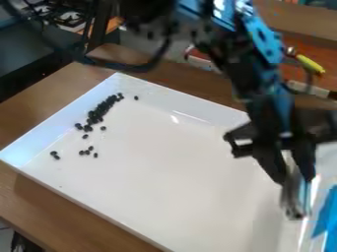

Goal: Sweep into pile

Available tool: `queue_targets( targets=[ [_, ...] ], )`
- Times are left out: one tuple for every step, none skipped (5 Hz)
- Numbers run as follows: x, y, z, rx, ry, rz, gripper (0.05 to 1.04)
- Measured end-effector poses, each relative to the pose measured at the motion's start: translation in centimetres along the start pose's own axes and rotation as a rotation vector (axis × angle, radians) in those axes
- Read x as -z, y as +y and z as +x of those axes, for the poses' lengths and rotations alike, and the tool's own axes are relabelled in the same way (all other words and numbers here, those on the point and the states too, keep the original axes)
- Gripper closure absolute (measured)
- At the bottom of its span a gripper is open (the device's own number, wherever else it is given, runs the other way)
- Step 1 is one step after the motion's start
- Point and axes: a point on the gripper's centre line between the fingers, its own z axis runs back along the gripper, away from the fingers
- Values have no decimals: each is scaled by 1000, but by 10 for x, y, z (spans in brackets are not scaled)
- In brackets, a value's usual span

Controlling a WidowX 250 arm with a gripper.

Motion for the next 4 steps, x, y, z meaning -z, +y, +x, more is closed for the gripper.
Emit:
queue_targets(
  targets=[
    [1, 6, 2, 12, -15, 21, 731],
    [23, 13, -18, 75, 21, 102, 731],
    [36, 11, -37, 143, 37, 144, 731],
    [44, 8, -51, 189, 53, 163, 731]
  ],
)
